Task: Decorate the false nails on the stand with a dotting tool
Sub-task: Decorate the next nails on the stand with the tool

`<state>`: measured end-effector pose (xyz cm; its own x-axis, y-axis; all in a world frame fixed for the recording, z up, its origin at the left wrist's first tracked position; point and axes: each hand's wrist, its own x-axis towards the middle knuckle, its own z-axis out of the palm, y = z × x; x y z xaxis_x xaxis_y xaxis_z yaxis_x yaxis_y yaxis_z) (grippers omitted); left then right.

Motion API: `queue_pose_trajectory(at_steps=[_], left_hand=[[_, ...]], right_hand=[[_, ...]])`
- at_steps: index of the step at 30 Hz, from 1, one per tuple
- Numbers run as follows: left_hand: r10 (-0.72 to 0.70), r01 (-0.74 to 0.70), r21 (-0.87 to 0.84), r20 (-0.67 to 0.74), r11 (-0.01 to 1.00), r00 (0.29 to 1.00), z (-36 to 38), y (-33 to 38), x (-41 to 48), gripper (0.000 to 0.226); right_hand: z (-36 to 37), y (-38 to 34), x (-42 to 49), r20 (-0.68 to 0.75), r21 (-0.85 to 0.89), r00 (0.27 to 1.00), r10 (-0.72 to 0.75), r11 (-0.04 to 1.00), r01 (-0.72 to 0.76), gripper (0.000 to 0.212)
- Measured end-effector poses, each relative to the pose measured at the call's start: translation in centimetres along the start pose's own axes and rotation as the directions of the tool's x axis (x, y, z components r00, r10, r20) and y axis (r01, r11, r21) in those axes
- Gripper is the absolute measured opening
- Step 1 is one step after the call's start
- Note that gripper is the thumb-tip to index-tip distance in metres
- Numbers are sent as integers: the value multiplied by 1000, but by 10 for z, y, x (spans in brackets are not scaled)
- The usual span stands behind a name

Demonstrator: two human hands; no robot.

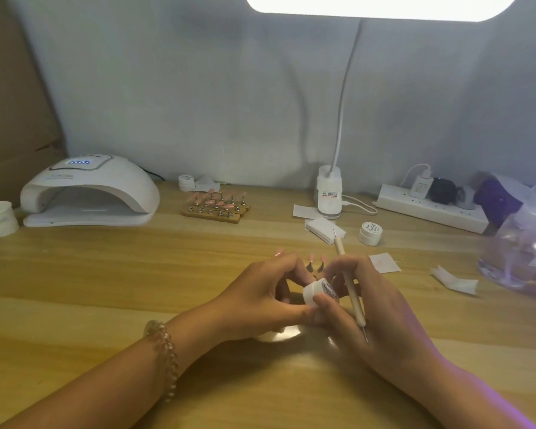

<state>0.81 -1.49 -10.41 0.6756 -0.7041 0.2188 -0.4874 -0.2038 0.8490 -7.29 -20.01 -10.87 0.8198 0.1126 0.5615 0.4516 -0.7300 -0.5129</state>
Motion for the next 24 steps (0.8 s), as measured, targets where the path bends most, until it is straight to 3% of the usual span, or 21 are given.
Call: queue_pose_trajectory(at_steps=[5, 12, 19, 24], left_hand=[[-23, 25, -70, 28, 997, 999, -3, -1, 0, 35], [7, -2, 81, -67, 997, 998, 2, -6, 0, 34], [-35, 38, -90, 31, 995, 999, -4, -2, 2, 34], [-8, 11, -65, 40, 998, 999, -6, 1, 1, 22]], right_hand=[[0, 0, -2, -3, 62, 1000, -22, 998, 22, 29], [-1, 2, 1, -30, -14, 998, 52, 999, -53, 39], [-2, 0, -1, 6, 12, 1000, -17, 1000, 17, 32], [-1, 2, 0, -6, 17, 999, -39, 999, 39, 35]])
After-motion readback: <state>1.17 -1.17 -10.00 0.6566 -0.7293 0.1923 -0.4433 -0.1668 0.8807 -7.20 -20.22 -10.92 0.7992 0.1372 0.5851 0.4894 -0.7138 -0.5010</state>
